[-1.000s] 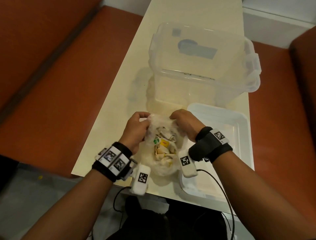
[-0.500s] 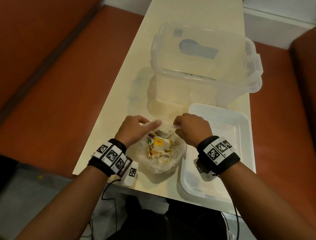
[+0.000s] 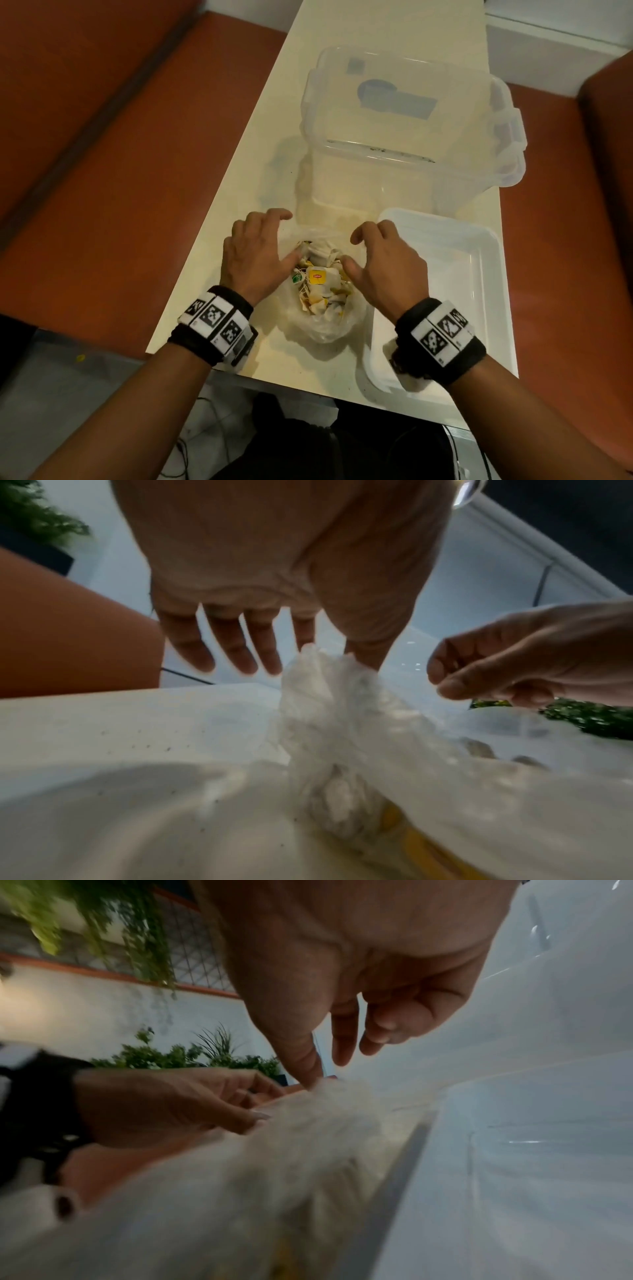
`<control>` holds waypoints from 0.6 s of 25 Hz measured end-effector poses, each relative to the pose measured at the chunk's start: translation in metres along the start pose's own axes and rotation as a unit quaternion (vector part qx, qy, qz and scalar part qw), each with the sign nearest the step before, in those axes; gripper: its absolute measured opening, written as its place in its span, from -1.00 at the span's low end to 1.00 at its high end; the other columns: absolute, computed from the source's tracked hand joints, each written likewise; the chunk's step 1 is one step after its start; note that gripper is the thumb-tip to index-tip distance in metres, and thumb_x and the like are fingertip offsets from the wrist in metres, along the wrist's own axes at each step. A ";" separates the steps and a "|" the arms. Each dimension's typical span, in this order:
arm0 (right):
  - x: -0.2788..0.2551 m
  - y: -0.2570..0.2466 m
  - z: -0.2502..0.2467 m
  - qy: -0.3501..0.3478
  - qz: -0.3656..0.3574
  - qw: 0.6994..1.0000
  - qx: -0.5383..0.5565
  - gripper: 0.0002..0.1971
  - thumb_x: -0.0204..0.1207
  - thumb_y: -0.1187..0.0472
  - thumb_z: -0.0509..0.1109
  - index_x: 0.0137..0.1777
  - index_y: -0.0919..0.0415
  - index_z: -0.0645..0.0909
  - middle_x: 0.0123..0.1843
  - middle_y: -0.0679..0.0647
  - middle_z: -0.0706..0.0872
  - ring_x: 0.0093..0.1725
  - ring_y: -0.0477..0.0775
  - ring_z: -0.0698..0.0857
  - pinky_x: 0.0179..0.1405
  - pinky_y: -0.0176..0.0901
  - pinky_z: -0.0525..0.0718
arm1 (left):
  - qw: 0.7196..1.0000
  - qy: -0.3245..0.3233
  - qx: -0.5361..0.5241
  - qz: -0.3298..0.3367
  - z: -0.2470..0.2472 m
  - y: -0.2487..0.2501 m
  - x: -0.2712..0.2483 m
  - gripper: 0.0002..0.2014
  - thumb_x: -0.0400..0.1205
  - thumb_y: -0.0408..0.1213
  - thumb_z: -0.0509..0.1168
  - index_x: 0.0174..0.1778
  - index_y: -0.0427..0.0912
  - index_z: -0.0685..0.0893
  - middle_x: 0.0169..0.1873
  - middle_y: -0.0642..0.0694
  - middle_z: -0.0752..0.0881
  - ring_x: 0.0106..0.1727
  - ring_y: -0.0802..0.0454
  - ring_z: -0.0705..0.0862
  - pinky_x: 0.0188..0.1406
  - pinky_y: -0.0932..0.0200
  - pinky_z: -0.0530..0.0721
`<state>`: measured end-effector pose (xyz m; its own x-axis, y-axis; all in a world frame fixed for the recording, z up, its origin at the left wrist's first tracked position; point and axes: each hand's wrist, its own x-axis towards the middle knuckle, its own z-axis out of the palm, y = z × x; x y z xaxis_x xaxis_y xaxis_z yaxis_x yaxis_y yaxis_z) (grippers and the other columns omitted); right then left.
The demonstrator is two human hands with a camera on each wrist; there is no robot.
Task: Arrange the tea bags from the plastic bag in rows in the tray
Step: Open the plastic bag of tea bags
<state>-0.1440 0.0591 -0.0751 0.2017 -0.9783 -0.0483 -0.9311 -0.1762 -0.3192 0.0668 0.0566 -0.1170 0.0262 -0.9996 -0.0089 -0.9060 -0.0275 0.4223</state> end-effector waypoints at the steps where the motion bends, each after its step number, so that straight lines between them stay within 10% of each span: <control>1: -0.009 -0.003 -0.002 -0.008 -0.019 1.000 -0.005 -0.70 0.60 -0.14 0.32 0.26 -0.08 0.51 0.14 -0.11 0.56 -0.11 0.04 0.59 -0.29 -0.11 0.49 | 0.996 0.032 0.013 0.077 -0.003 0.003 -0.007 -0.47 0.52 0.11 0.42 0.39 0.13 0.49 0.20 -0.04 0.60 0.19 -0.13 0.55 0.02 0.00 0.52; 5: -0.027 0.006 -0.001 -0.127 -0.047 0.983 -0.122 -0.59 0.65 -0.18 0.24 0.45 -0.13 0.45 0.24 -0.14 0.67 0.22 0.05 0.59 -0.25 -0.11 0.52 | 0.964 -0.050 0.086 0.246 0.001 0.000 -0.032 -0.32 0.41 0.19 0.43 0.48 0.17 0.47 0.26 0.03 0.60 0.29 -0.08 0.52 0.19 -0.06 0.54; 11: -0.026 0.017 0.010 -0.166 -0.044 0.969 -0.177 -0.65 0.61 -0.14 0.28 0.27 0.02 0.59 0.07 -0.05 0.70 0.16 0.10 0.55 -0.27 -0.10 0.45 | 0.957 -0.091 0.161 0.223 0.012 -0.023 -0.036 -0.09 0.27 0.07 0.59 0.56 0.10 0.39 0.26 -0.07 0.66 0.41 -0.21 0.56 0.30 -0.19 0.55; 15: -0.024 0.013 0.016 -0.164 -0.036 0.977 -0.131 -0.64 0.60 -0.19 0.30 0.27 -0.05 0.61 0.09 -0.09 0.71 0.15 0.06 0.56 -0.23 -0.11 0.54 | 0.964 -0.052 0.123 0.230 0.003 -0.012 -0.030 -0.44 0.44 -0.02 0.40 0.42 0.13 0.59 0.15 0.03 0.69 0.29 -0.14 0.58 0.14 -0.13 0.59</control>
<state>-0.1562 0.0822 -0.0929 0.3153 -0.8825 -0.3490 -0.9484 -0.3066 -0.0815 0.0754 0.0864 -0.1241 -0.4328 -0.9009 0.0325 -0.8848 0.4314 0.1761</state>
